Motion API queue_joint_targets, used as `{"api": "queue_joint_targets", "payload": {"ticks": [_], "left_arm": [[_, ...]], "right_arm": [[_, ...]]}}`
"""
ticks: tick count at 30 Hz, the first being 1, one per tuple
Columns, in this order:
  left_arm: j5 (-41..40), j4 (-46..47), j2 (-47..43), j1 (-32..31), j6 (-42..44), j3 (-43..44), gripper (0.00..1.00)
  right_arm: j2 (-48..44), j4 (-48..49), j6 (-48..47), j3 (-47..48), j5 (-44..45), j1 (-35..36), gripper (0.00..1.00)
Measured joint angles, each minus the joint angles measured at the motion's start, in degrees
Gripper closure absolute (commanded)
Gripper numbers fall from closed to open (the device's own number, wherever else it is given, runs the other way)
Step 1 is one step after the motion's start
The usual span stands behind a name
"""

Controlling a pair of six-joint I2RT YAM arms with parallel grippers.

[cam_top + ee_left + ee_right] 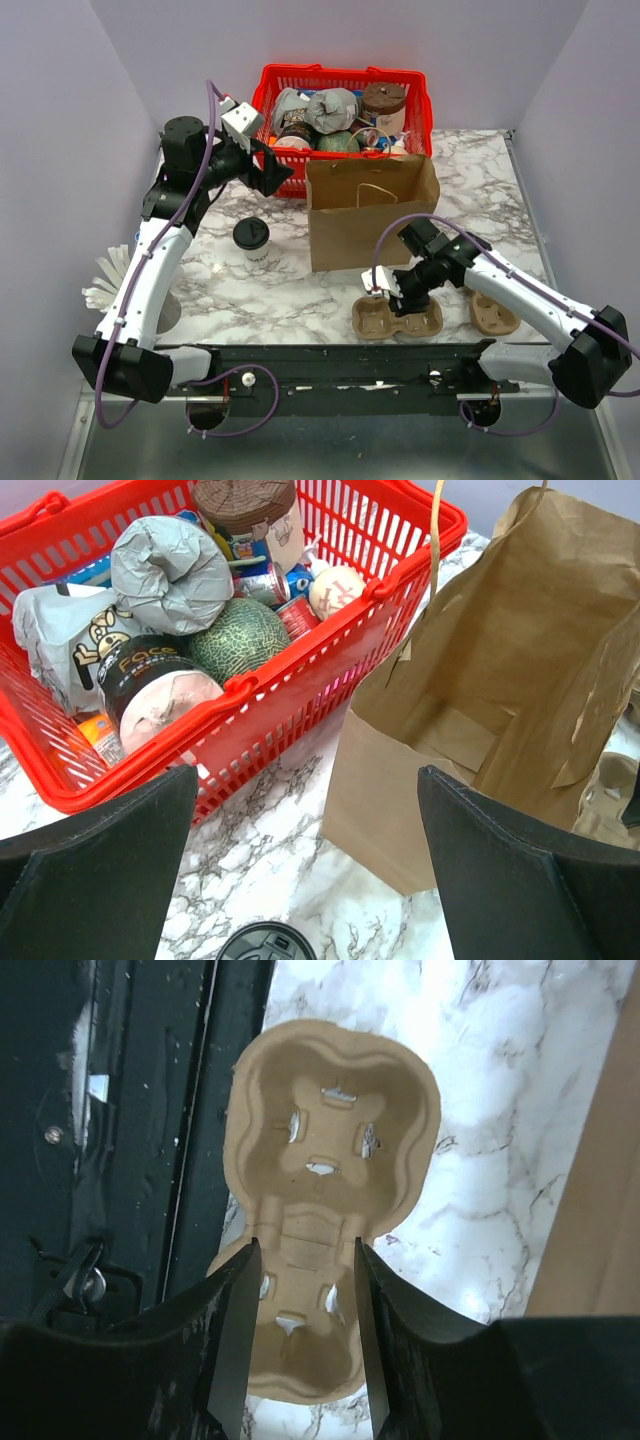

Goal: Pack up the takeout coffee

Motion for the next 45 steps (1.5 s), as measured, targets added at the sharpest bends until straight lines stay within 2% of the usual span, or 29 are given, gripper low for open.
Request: {"api": "queue_joint_targets", "payload": {"ticks": [12,27,30,34,41,45], "left_arm": [[-0.5,0.1,-1.2,1.7,-0.3,-1.6,0.02],[-0.4,0.5,-1.2,1.8,-1.8,-2.4,0.02],[-0.4,0.6,-1.2,1.9,-2.1,-2.5,0.02],[-0.4,1.0,-1.2,1.9,-2.3,-2.8,0.02],[-0.4,1.0,-1.2,2.2,-2.4,-3.0,0.02],[-0.3,1.4,-1.0,2.2,-2.4,-3.0,0.02]], "right_arm": [[1.5,10.0,3.5,-9.1,7.8,4.1,0.50],[2.0,15.0,5.9,-12.0,12.2,6.9,0.50],[1.5,14.9,6.0,-12.3,12.5,6.9,0.54],[1.0,14.8,6.6,-12.6,12.9,7.0,0.71],[-0.1,11.9,7.8,-11.8,14.0,7.1,0.73],[-3.5,6.4,7.4,-6.6,15.2,7.1,0.73]]}}
